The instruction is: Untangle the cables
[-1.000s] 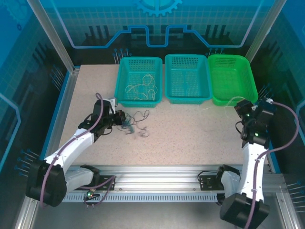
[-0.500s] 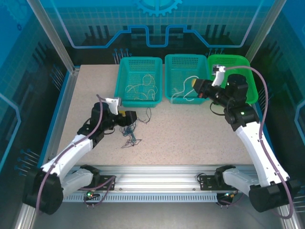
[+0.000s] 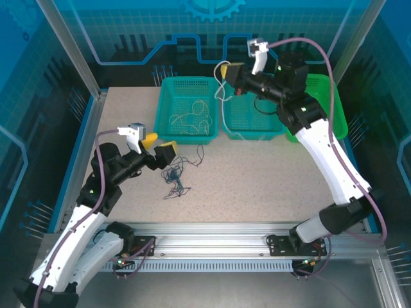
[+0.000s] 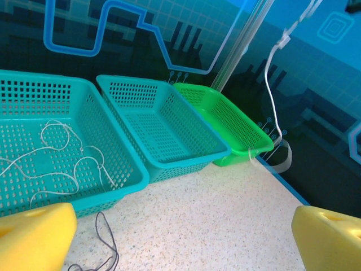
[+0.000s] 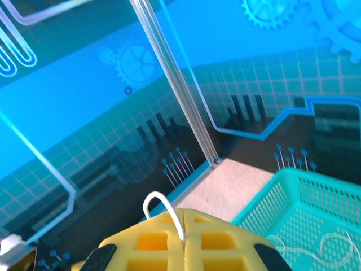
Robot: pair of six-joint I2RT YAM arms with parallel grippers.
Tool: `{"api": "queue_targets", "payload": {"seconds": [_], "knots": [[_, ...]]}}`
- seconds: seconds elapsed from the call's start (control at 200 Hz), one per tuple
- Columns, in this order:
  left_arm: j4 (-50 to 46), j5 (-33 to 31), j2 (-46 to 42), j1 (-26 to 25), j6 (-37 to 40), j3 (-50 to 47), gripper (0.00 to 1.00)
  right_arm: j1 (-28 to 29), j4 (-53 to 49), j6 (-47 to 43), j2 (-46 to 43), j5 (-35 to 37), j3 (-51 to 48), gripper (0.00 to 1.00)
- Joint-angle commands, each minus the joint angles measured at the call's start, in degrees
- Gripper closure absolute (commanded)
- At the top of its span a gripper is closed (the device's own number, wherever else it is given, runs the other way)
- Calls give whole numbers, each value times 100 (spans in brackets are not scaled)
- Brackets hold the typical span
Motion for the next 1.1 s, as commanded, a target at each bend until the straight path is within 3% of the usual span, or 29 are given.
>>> {"api": "queue_targets", "payload": {"seconds": [0.0,0.39,0.475,0.545,0.635,0.72,0.89,0.965,1.096], "knots": [[-804,-397,-9,-28,123,299,1,78,79,-43,637,51,687,100],[-1629,-1230,70,-14,-161,338,1,135,-699,-183,3529,-3,3054,100],[-1725,-1360,96,-2,-190,344,1,220,-1389,-515,4272,-77,3690,95],[-1777,-1383,177,-1,-208,364,1,342,-2138,-828,4941,195,4399,80],[-1831,-1366,359,-1,-256,429,1,486,-2658,-1062,5323,763,4946,46],[-1875,-1426,611,8,-355,483,1,509,-2646,-1123,5121,1028,4834,30],[-1911,-1457,1221,34,-597,573,3,463,-2559,-1260,3971,1276,3978,29],[-1848,-1328,1555,34,-647,625,7,461,-2336,-1299,3157,1134,3046,30],[-1681,-980,2218,23,-565,711,10,460,-1323,-1337,1350,841,473,29]]}}
